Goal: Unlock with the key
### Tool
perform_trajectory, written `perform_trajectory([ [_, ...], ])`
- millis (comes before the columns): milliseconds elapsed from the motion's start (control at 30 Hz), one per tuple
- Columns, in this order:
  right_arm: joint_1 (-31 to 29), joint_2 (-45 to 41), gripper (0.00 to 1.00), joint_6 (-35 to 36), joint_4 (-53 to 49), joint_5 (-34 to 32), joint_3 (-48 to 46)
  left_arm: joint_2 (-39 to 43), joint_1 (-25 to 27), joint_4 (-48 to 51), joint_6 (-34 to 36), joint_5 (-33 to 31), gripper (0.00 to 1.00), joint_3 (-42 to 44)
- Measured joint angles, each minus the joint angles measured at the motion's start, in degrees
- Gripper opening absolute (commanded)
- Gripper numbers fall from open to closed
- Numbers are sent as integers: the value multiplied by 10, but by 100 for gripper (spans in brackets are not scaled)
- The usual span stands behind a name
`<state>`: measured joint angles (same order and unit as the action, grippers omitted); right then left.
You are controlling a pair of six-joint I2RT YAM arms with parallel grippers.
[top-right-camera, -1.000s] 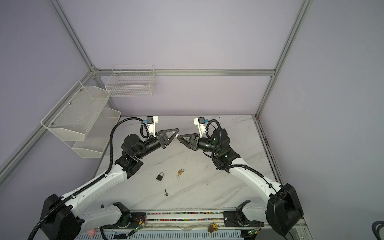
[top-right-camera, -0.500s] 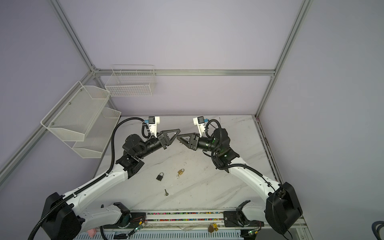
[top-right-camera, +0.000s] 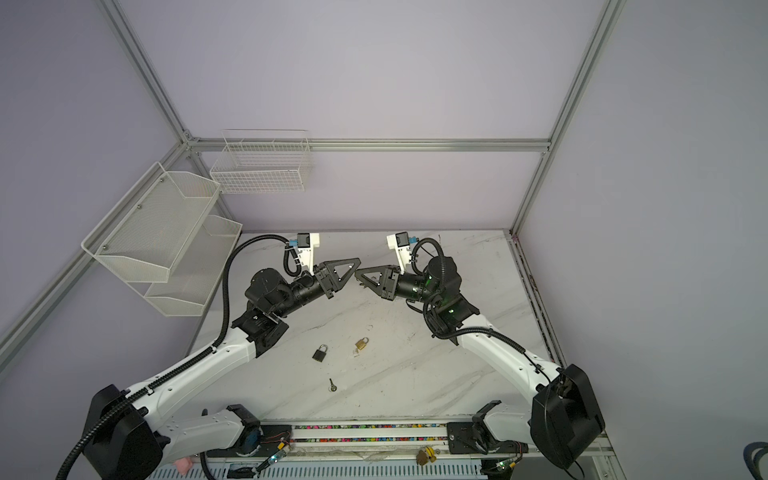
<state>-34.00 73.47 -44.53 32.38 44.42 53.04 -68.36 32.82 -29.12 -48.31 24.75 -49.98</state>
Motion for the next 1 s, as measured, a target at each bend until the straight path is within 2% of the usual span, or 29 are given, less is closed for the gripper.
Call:
perform_trajectory([
  [267,3,6,8,-12,10,9,0,-5,2,-5,0,2,0,0],
  [367,3,7,0,-14,11,12,0,-7,2,-8,0,2,0,0],
  [467,4,7,0,-15,13,14,0,-7,2,-11,0,1,0,0],
  [533,5,7,0,-15,14,14,0,-7,2,-12,0,1,21,0],
  [700,9,2,0,-10,10,7,-3,-3,3,-9,8,-2,52,0],
  [833,10,-23,0,40,-56,-18,-3,23,3,18,15,-23,64,0],
  [1000,10,-75,0,108,-144,-67,-3,69,3,53,20,-61,69,0],
])
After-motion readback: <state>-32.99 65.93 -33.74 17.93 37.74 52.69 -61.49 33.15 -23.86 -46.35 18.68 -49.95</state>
